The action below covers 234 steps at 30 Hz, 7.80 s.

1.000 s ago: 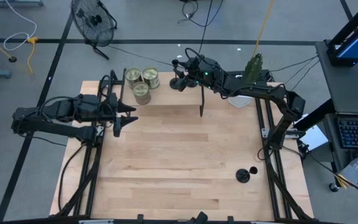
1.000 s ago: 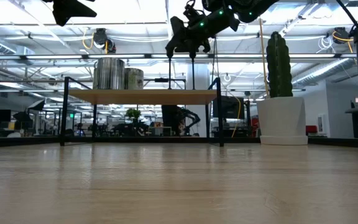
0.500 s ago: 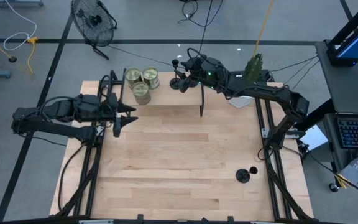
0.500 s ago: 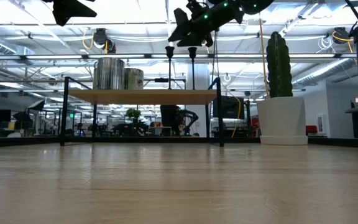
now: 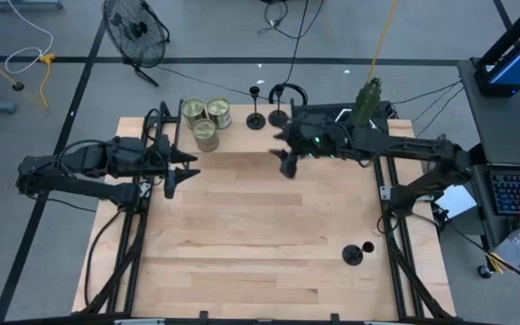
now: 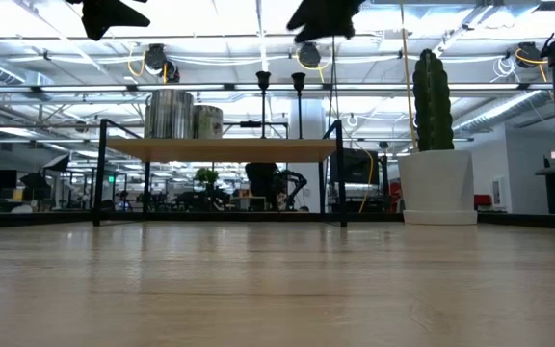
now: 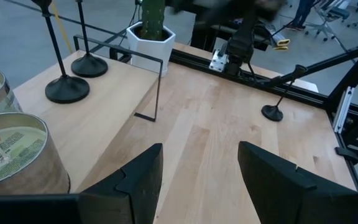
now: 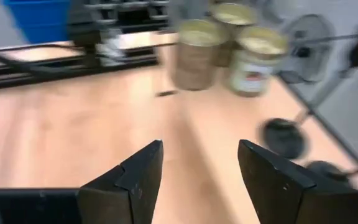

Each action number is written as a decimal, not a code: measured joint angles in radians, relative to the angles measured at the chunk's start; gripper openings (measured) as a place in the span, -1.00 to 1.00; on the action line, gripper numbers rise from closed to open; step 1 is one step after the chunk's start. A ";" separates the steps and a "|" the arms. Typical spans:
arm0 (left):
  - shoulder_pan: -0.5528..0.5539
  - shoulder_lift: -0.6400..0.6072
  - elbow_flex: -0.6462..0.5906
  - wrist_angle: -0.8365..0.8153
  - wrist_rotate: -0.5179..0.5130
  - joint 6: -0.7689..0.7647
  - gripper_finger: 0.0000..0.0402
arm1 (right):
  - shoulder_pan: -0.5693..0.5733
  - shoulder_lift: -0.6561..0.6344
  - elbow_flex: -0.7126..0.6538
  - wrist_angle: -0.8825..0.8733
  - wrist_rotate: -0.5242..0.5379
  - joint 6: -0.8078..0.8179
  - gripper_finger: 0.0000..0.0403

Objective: Pick & Place candle stick holders
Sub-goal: Put the black candle holder on the shelf

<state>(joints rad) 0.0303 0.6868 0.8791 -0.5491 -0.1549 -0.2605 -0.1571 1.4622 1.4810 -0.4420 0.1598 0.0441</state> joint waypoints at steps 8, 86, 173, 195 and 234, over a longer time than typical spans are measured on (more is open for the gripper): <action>0.000 0.000 0.000 0.000 -0.001 0.001 0.08 | 0.210 -0.167 0.000 -0.367 -0.079 0.158 -0.01; -0.001 0.000 0.000 0.000 -0.002 0.024 0.08 | 1.386 -0.392 -0.645 -0.431 0.179 1.920 -0.15; -0.001 0.000 0.000 0.000 -0.013 0.104 0.08 | 1.014 -0.280 -0.214 -0.960 -0.116 1.724 -0.15; -0.001 0.000 0.000 -0.001 -0.012 0.104 0.08 | 1.014 -0.270 -0.292 -0.886 -0.135 1.750 -0.15; -0.001 0.000 0.000 0.000 -0.012 0.108 0.08 | 1.007 -0.320 -0.306 -0.856 -0.131 1.716 -0.15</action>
<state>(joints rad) 0.0295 0.6872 0.8791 -0.5495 -0.1669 -0.1528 0.8501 1.1427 1.1750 -1.2980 0.0288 1.7598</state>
